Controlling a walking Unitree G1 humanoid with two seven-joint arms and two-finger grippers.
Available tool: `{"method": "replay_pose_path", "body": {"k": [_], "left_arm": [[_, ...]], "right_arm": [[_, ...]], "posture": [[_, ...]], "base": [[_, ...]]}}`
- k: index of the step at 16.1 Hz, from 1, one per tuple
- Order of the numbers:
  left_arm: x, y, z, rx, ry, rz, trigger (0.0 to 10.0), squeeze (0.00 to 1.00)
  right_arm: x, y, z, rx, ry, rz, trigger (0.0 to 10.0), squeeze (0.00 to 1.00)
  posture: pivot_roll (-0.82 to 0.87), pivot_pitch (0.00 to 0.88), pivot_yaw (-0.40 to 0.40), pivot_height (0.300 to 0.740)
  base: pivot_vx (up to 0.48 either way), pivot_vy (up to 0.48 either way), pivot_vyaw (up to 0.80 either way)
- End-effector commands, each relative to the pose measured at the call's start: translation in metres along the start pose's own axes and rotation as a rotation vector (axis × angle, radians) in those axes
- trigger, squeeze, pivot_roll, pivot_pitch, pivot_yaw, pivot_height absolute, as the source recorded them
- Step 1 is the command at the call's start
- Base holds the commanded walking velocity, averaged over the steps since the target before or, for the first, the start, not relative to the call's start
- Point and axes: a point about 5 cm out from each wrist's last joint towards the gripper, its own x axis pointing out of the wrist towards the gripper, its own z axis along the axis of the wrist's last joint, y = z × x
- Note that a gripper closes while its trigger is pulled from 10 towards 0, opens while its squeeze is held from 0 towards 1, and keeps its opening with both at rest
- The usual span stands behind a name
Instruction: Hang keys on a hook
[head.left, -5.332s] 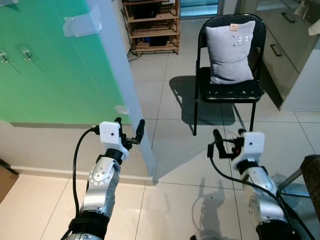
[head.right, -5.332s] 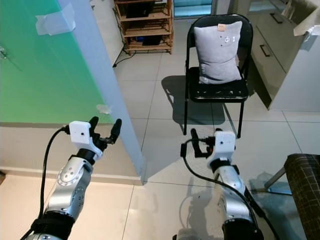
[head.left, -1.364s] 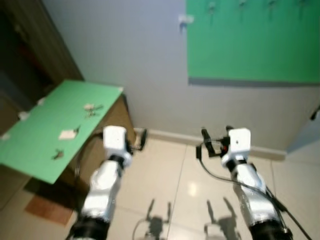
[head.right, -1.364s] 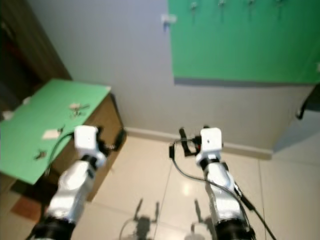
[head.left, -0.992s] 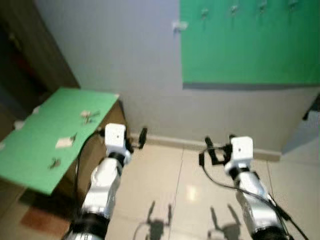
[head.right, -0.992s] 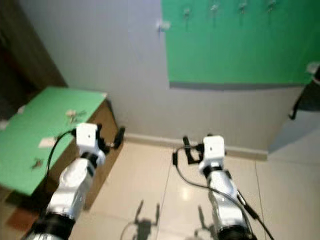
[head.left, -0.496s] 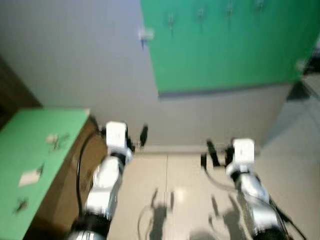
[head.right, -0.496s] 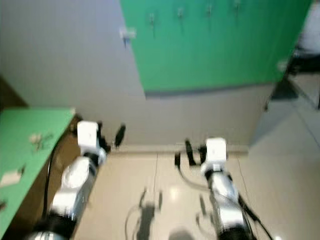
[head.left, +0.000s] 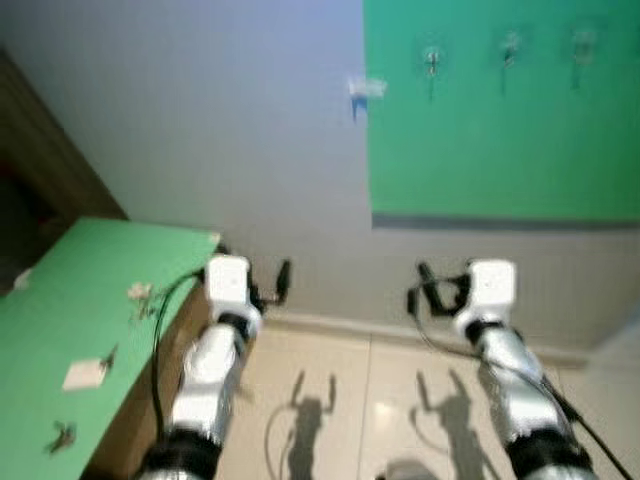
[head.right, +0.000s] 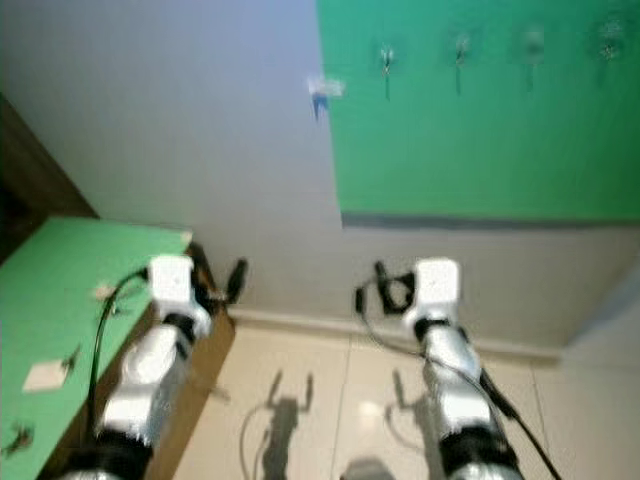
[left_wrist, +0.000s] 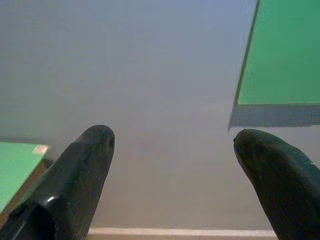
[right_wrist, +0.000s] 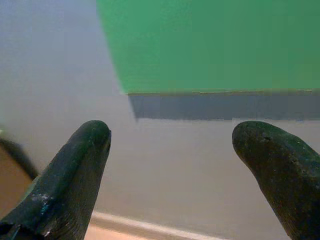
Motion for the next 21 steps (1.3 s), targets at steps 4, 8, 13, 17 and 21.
{"method": "replay_pose_path", "body": {"k": [4,8,13,17,21], "left_arm": [[-0.002,0.013,0.002,-0.004,-0.009,0.029,10.0,0.00],[-0.007,0.010,0.000,0.038,-0.015,0.022,10.0,0.00],[-0.019,0.004,-0.002,0.023,-0.029,0.032,10.0,0.00],[-0.015,0.005,0.000,0.045,-0.018,0.045,10.0,0.00],[-0.012,0.004,-0.001,0.061,0.002,0.041,10.0,0.00]], "right_arm": [[0.003,0.016,-0.003,0.036,0.001,0.030,10.0,0.00],[0.001,0.013,-0.005,0.020,-0.001,0.043,10.0,0.00],[0.019,0.012,0.011,0.012,-0.019,0.082,10.0,0.00],[0.019,0.026,0.007,0.028,-0.014,0.142,10.0,0.00],[0.015,0.033,0.001,0.049,-0.001,0.170,10.0,0.00]], "posture": [[-0.23,0.000,0.142,0.740],[-0.22,0.000,0.131,0.740],[-0.17,0.000,0.095,0.740],[-0.17,0.000,0.097,0.740],[-0.18,0.000,0.101,0.740]], "base": [[0.290,0.212,0.00],[0.000,0.284,0.00],[0.000,0.000,0.00],[0.000,0.000,0.58],[0.000,0.000,0.46]]}}
